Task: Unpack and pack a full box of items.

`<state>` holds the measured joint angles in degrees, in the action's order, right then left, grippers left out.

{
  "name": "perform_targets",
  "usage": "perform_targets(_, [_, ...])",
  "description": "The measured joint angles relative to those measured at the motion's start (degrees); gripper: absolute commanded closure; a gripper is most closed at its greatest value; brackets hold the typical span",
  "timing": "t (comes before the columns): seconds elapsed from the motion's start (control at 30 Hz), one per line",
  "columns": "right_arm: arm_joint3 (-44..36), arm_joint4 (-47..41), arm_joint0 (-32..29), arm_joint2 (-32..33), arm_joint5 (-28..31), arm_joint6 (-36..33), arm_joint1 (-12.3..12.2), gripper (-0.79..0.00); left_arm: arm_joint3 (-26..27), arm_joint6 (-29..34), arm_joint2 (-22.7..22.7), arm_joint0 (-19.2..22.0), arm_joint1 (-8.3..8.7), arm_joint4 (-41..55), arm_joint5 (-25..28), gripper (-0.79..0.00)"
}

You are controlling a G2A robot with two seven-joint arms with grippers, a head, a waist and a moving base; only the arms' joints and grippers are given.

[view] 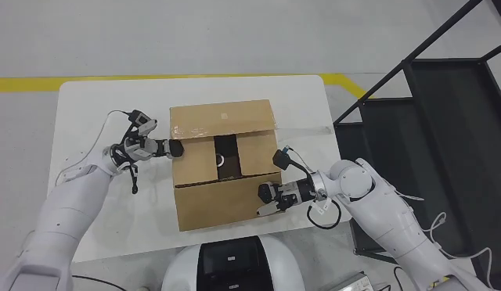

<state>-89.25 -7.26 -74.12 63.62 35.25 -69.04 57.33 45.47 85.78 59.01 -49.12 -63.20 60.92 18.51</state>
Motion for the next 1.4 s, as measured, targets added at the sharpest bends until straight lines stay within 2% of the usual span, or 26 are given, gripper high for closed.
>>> perform_targets(0.3, [0.0, 0.0, 0.0, 0.0, 0.0, 0.0, 0.0, -0.785, -1.2, -5.3, -2.2, 4.8, -2.52, -4.8, 5.3, -0.785])
perform_targets(0.5, [0.0, 0.0, 0.0, 0.0, 0.0, 0.0, 0.0, -0.785, -3.2, -5.5, -1.9, 7.5, -4.21, -1.4, 5.5, -0.785])
perform_targets(0.77, [0.0, 0.0, 0.0, 0.0, 0.0, 0.0, 0.0, -0.785, -9.9, -7.6, -2.1, 13.5, -6.21, -3.0, 7.6, -0.785])
perform_targets(0.93, [0.0, 0.0, 0.0, 0.0, 0.0, 0.0, 0.0, -0.785, -14.7, -10.2, -3.9, 17.3, -7.58, -8.2, 10.2, -0.785])
perform_targets(1.2, [0.0, 0.0, 0.0, 0.0, 0.0, 0.0, 0.0, -0.785, -18.2, -15.7, -6.2, 20.1, -9.03, -16.0, 15.7, -0.785])
perform_targets(1.4, [0.0, 0.0, 0.0, 0.0, 0.0, 0.0, 0.0, -0.785, -23.7, -19.9, -7.7, 22.6, -9.70, -22.1, 19.9, -0.785])
